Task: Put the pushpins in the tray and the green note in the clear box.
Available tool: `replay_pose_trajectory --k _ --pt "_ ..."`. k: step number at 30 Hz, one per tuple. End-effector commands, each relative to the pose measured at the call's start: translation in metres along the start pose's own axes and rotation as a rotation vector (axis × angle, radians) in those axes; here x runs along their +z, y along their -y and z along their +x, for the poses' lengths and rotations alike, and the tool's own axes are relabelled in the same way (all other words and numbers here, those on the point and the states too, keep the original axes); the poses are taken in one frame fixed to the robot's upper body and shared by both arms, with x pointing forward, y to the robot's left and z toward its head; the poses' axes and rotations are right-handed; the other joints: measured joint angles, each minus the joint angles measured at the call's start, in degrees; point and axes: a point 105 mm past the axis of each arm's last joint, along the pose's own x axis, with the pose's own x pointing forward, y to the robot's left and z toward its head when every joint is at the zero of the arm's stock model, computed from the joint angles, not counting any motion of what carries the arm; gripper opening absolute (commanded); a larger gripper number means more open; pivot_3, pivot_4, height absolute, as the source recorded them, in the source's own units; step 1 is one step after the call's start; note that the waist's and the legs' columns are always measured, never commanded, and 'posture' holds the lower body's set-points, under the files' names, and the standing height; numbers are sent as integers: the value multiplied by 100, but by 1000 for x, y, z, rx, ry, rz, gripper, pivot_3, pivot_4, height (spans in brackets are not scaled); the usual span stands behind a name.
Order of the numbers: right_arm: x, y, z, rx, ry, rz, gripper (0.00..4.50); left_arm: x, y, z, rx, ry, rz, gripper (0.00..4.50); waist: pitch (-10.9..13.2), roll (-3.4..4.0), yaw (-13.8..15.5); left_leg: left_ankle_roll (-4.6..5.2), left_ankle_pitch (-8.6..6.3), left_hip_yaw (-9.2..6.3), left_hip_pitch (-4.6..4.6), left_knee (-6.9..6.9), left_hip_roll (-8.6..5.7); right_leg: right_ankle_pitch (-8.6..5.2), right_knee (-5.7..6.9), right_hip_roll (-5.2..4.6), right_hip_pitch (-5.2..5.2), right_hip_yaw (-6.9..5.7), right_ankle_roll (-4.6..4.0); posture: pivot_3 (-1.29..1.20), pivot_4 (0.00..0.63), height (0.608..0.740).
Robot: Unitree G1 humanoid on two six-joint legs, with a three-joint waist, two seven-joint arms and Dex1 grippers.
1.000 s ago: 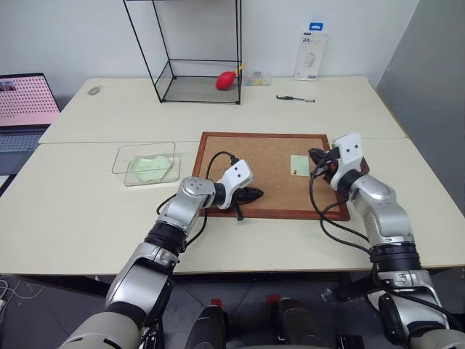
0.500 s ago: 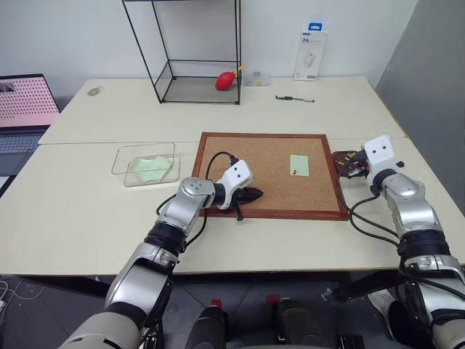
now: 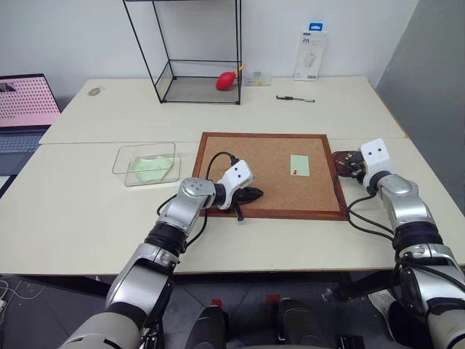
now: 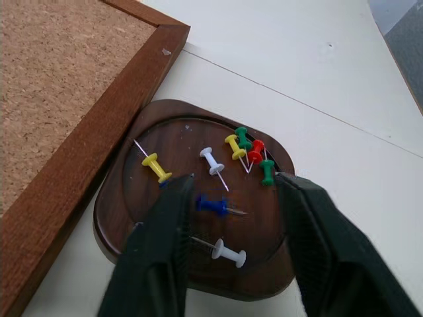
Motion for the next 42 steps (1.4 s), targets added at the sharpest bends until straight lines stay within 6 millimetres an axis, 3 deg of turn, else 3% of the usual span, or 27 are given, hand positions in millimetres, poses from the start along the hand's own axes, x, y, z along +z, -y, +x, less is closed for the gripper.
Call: replay_pose_trajectory --k 1,7,9,14,20,24,30,36,42 --pt "28 9 -1 -25 78 9 2462 -51 10 1 -9 -175 -81 0 0 0 0 0 0 -1 0 0 0 0 0 0 0 -1 0 0 150 740" --pt "46 14 -6 -36 145 36 2462 -51 10 2 -9 -175 -79 0 0 1 1 0 0 -1 -1 0 0 0 0 0 0 -1 0 0 150 740" --pt "58 7 -9 9 207 93 2462 -51 10 2 -8 -174 -80 0 0 1 2 0 0 -2 -1 0 0 0 0 0 0 -2 0 0 150 740" --pt "67 -46 -19 247 267 204 2462 -51 10 2 -8 -172 -83 0 -1 0 7 0 0 -5 0 0 1 0 0 1 1 -4 1 0 150 740" --pt "59 -98 -25 400 253 258 2462 -50 11 3 -9 -170 -86 0 -10 -7 11 0 0 -10 -4 0 1 0 -1 1 0 -7 1 0 150 740" --pt "55 -114 -21 436 233 268 2462 -51 11 3 -7 -171 -86 0 -16 -6 7 0 0 -16 0 -1 4 -1 2 5 0 -12 -1 0 150 740" --pt "54 -128 -14 459 213 255 1282 -51 10 2 -1 -171 -88 0 -16 -6 11 0 0 -13 -3 0 2 0 -1 3 0 -10 0 0 150 740" --pt "46 -124 -7 422 187 244 109 -52 9 0 3 -171 -90 0 -16 -7 7 0 0 -14 -1 -1 3 0 0 4 0 -10 0 0 150 740" --pt "47 -125 -9 436 194 240 45 -52 9 -1 6 -173 -91 0 -16 -6 6 0 0 -14 -1 -1 3 0 0 4 0 -10 0 0 150 740"
